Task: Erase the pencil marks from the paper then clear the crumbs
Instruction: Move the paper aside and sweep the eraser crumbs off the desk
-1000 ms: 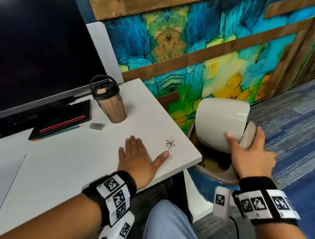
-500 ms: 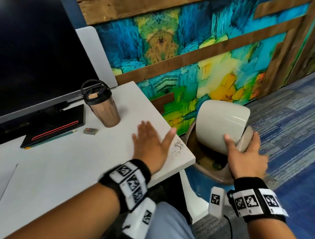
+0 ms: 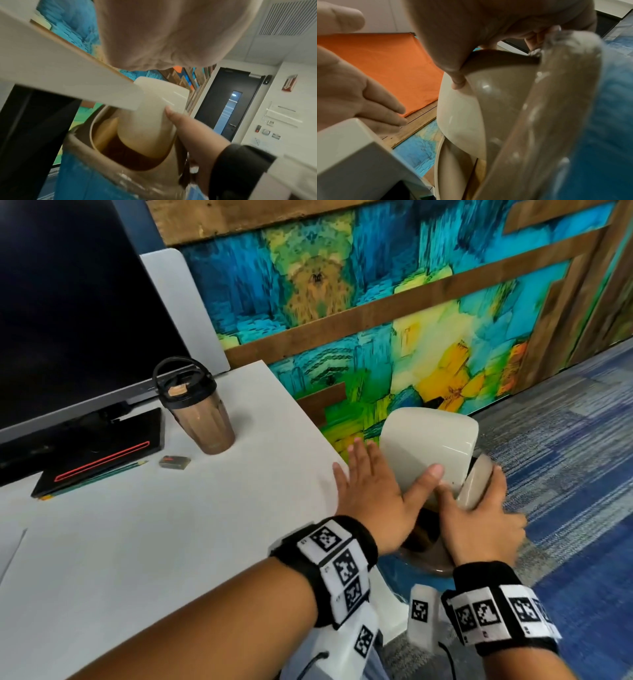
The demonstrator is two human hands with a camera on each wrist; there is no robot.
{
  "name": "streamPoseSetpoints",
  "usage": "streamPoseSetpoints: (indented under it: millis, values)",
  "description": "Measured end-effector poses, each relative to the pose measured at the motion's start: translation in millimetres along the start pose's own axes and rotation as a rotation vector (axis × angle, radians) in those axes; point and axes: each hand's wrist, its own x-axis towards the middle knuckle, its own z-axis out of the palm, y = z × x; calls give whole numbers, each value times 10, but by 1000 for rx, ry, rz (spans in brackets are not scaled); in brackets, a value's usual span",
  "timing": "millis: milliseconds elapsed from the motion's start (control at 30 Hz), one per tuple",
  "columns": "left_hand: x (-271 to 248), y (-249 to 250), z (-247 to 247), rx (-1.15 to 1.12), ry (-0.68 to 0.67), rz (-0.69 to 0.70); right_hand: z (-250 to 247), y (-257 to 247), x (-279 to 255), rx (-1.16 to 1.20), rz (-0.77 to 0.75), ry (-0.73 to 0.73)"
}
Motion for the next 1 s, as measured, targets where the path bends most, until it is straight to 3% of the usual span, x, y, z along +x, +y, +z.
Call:
streamPoseSetpoints:
  millis: [133,200,267,433,567,667,833,933,1000]
  values:
    - [-228,-434,-238,267,29,-211,9,21,59,-23,32,-20]
    - [-391,-672,-278,406,-19,-315,9,29,76,-29,31,-24]
    - [-457,-774,-244,445,-78,-335,7,33,87,-36,33,-29]
    - [-200,-404,5,462,-86,-171,17,48,85,-35,34,-33]
    - [-9,36,227,423,-98,79,5,46,88,-27,26,-52]
    - [30,129,261,335,-22,145,8,46,102,-22,21,-48]
    - [-59,-247,-65,384,51,-70,16,53,116,-5,28,-55]
    - [-76,-436,-171,416,3,-205,14,61,115,-6,33,-48]
    - [-59,-405,-91,421,-48,-213,17,56,108,-6,31,-49]
